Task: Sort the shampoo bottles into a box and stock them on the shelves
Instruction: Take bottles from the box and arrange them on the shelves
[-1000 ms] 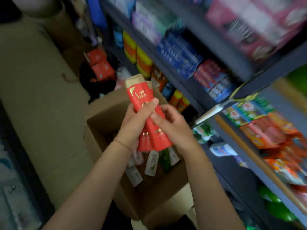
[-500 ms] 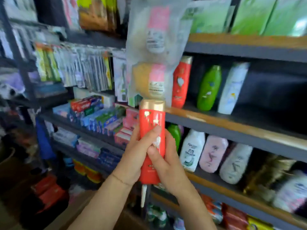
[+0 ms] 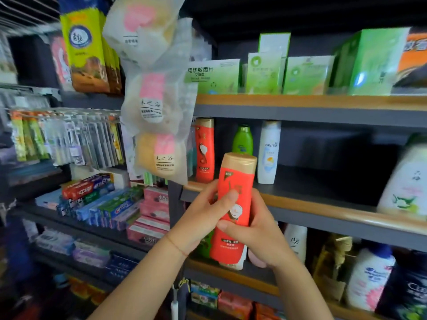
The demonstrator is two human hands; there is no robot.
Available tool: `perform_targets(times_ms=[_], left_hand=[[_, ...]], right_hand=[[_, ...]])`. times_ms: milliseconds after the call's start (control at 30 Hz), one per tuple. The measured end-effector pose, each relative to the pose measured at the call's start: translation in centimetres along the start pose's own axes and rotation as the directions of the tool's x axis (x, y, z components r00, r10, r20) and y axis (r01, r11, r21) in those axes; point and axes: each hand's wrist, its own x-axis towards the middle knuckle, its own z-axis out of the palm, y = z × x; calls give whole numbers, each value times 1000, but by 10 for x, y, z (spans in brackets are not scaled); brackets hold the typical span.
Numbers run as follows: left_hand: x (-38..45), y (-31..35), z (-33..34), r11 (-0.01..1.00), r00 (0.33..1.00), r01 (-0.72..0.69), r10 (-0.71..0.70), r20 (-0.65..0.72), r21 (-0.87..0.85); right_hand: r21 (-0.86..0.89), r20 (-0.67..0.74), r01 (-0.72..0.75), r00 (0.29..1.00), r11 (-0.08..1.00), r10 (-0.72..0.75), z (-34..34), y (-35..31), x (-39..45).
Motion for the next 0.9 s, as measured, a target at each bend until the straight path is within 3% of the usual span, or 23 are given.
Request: perform_targets(times_ms=[67,133,167,233,300,433,567,900], left_hand=[[17,-5,-2,1000,995,28,-28,-92,0],[39,-17,-9,991,965,27,7,-263,128],[51,-25,-15,957,939,28,73,-335,287],[74,-39,-25,808,909,37,217,-355,588],[97,-50,-29,699,887,49,298,-353,714],[135,-56,-34,626,813,237,291,-505,743],[153,-50,-39,629,805,324,208,-555,706],[179,-43,-42,730,848,295,97,-521,616]], right_hand=[[-24,-52,-11,999,1000,9,-7,3,3],[-68,-103,-14,995,998,6,-15,2,10],[-90,-123,-10,992,996,-1,-21,0,14],[-127,-145,-2,989,992,-17,-31,-4,26],[-147,-141,7,990,989,-28,-38,-10,37],[-148,-128,13,991,989,-32,-45,-10,48],[-136,-118,-2,993,991,-14,-48,-4,50],[-82,-109,-16,994,997,7,-49,1,56]])
